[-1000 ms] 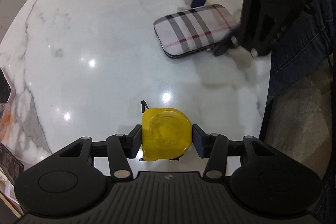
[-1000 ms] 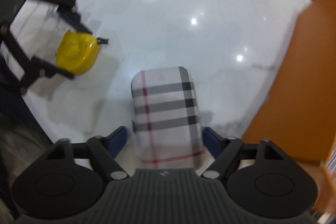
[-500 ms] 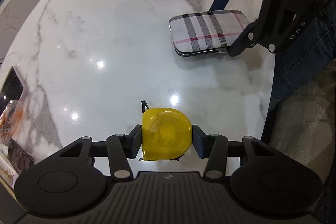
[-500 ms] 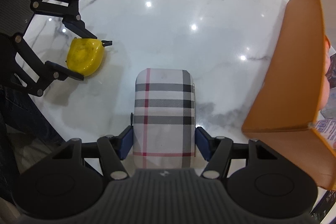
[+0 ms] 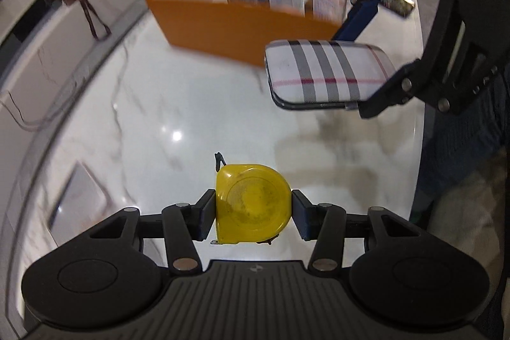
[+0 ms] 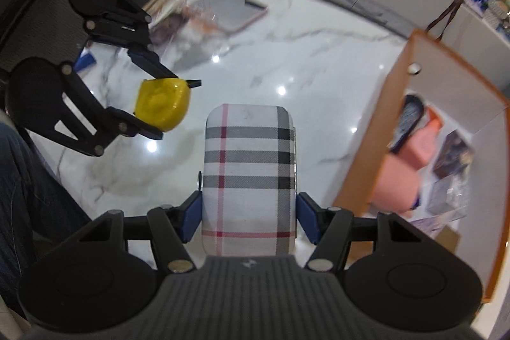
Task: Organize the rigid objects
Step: 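Lift the tape measure and pencil case and carry them over the orange box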
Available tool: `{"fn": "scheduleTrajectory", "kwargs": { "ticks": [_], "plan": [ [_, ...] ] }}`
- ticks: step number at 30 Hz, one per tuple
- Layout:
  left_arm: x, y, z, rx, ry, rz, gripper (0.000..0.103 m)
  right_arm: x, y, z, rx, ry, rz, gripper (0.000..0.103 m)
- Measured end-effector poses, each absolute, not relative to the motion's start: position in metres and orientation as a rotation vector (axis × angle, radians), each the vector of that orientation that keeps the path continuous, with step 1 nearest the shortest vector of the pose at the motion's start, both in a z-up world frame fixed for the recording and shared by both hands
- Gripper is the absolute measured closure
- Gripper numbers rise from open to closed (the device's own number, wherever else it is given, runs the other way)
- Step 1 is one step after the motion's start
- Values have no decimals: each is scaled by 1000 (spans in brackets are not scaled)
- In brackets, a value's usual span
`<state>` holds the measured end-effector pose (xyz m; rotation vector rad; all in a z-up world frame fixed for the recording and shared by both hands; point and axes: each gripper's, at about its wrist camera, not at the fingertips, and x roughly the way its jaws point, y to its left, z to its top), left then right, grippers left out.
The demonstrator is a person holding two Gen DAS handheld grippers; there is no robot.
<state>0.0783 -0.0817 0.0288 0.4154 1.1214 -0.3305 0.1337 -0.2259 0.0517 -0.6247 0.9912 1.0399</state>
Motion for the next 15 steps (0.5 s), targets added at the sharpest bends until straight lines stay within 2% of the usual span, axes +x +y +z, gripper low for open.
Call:
{"fn": "scheduleTrajectory", "kwargs": {
  "ticks": [8, 15],
  "plan": [
    [133, -118, 62, 441, 1010, -361, 46, 168, -270, 100, -569, 915, 937, 39],
    [183, -155, 53, 416, 966, -408, 46, 217, -322, 111, -497, 915, 794, 39]
  ]
}}
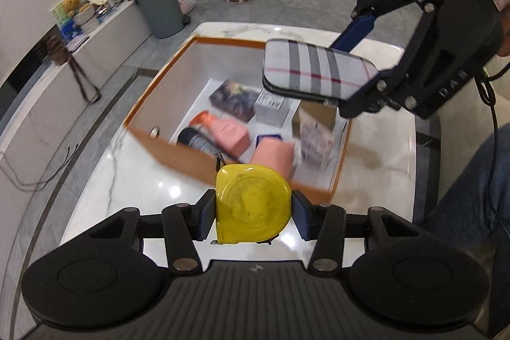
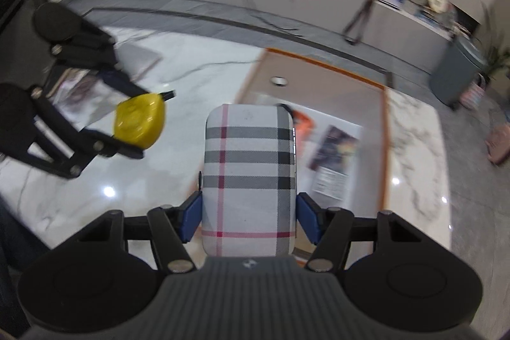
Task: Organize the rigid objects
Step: 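Lift the tape measure and pencil case and carry them over the orange box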
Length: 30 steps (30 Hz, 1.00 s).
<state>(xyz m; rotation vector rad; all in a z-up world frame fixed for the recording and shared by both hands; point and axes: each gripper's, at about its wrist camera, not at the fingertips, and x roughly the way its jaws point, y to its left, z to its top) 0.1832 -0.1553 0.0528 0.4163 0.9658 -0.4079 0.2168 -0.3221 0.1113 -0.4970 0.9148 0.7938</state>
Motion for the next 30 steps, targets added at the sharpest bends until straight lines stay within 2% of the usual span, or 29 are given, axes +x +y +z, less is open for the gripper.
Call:
{"fn": "scheduleTrajectory", "kwargs": {
  "ticks": [12, 30],
  "plan": [
    [233, -183, 37, 431, 1009, -413, 46, 266, -346, 70, -475, 979, 725, 39],
    [283, -172, 9, 433, 1096, -380, 47, 318, -327, 34, -478, 1028, 714, 39]
  ]
}}
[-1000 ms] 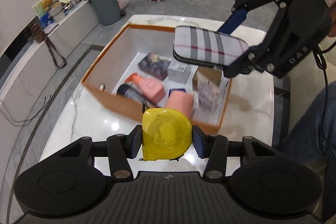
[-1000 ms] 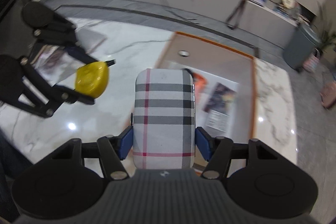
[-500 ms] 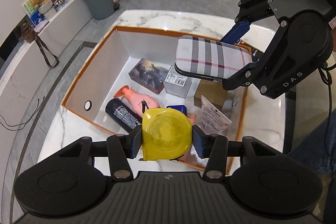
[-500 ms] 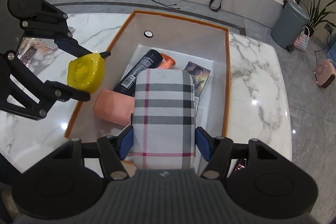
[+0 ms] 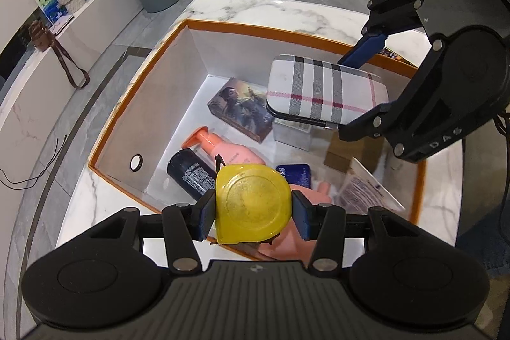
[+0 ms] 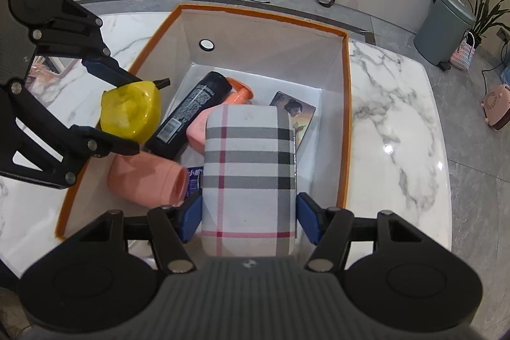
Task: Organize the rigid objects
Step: 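Lower the tape measure and pencil case into the orange box and release both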
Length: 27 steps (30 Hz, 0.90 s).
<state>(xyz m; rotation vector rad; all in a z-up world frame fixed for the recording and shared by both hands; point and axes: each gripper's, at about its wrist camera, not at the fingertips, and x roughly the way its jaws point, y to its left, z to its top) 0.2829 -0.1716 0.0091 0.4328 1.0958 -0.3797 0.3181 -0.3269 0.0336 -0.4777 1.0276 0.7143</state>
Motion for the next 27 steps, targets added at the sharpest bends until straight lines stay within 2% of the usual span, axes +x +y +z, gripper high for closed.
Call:
{"fn": "scheduleTrajectory", "kwargs": {
  "ticks": [27],
  "plan": [
    [336, -153, -34, 457, 1217, -350, 47, 377, -270, -8, -592, 1091, 673, 39]
  ]
}}
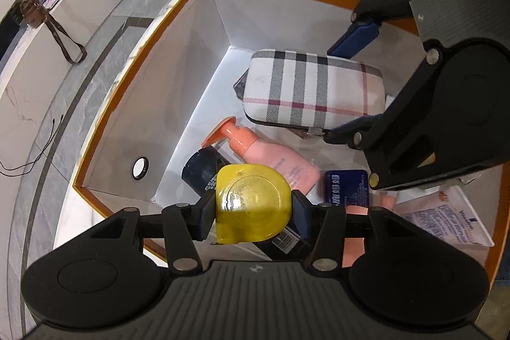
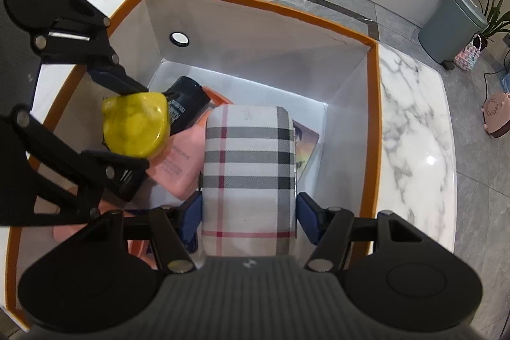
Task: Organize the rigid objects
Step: 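Lower the tape measure and pencil case into the orange box and release both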
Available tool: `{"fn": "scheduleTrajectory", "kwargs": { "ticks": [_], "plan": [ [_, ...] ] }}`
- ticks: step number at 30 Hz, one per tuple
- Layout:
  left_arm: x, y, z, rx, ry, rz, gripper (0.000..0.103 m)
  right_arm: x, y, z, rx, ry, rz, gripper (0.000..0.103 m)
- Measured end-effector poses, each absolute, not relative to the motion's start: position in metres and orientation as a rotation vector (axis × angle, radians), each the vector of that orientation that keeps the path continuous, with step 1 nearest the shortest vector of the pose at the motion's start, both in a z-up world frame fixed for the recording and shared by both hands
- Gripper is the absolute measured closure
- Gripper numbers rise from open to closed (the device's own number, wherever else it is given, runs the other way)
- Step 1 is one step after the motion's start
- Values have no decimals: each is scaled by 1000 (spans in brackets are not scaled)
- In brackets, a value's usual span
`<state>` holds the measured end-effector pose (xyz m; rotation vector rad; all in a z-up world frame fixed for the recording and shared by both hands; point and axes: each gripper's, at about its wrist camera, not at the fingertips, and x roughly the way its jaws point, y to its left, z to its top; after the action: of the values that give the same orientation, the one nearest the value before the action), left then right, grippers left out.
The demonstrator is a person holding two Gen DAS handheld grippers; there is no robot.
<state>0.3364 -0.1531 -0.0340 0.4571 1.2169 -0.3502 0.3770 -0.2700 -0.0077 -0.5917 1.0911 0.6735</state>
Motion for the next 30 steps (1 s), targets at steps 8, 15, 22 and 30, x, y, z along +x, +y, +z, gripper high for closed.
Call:
{"fn": "scheduleTrajectory", "kwargs": {
  "ticks": [8, 15, 22, 30],
  "plan": [
    [347, -147, -36, 458, 1225, -339, 47, 387, -256, -15, -618, 1102, 664, 39],
    [351, -147, -41, 464, 1234, -339, 47, 396, -244, -20, -625, 1114, 650, 39],
    [357, -144, -43, 459, 1236, -326, 47, 411, -233, -25, -626, 1128, 635, 39],
    [362, -147, -47, 445, 1241, -312, 47, 422, -226, -36, -612, 1150, 633, 39]
  ]
}}
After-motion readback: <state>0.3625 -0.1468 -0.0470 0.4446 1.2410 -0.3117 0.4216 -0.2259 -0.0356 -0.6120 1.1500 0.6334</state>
